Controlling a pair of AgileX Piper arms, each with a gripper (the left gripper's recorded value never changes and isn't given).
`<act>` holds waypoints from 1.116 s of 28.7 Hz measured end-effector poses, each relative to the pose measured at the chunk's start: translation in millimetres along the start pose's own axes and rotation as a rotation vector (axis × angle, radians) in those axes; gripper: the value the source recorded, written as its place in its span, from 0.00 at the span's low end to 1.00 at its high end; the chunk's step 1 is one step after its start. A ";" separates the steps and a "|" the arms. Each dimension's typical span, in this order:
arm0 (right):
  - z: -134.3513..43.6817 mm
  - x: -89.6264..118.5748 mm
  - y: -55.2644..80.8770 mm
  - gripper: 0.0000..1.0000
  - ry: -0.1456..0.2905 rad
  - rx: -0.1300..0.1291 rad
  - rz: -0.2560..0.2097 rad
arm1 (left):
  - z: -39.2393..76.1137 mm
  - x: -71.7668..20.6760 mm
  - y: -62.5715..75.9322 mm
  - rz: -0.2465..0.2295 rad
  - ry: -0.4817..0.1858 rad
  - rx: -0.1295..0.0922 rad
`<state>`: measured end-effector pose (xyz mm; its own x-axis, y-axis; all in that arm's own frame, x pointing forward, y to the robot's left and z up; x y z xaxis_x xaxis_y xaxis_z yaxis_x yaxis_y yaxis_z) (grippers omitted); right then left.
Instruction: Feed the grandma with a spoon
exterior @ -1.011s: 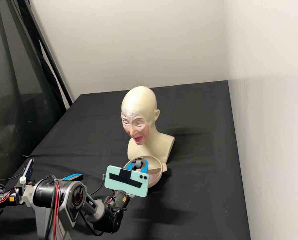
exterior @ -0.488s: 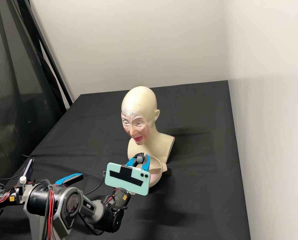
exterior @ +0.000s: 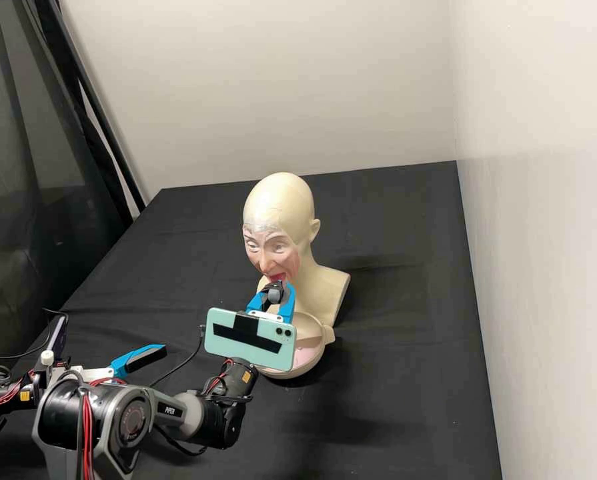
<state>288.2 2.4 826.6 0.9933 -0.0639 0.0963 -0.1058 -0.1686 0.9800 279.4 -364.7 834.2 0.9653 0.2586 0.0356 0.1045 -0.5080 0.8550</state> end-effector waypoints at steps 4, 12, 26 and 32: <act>-4.4 3.9 -3.1 0.00 0.003 0.001 -0.019 | -2.1 -0.1 0.5 0.002 0.007 -0.001; -15.8 11.4 -7.2 0.00 0.032 0.003 -0.033 | -3.9 -0.2 0.8 0.003 0.014 -0.002; -23.1 20.4 -13.3 0.00 0.037 0.003 -0.052 | -5.3 0.7 -2.3 -0.008 0.018 -0.003; -20.9 26.2 -13.7 0.00 0.023 0.002 -0.036 | -5.2 1.4 -2.4 -0.009 0.016 -0.002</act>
<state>316.6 23.6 819.4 0.9973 -0.0347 0.0646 -0.0696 -0.1728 0.9825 279.3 -358.9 834.9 0.9603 0.2765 0.0367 0.1124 -0.5040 0.8564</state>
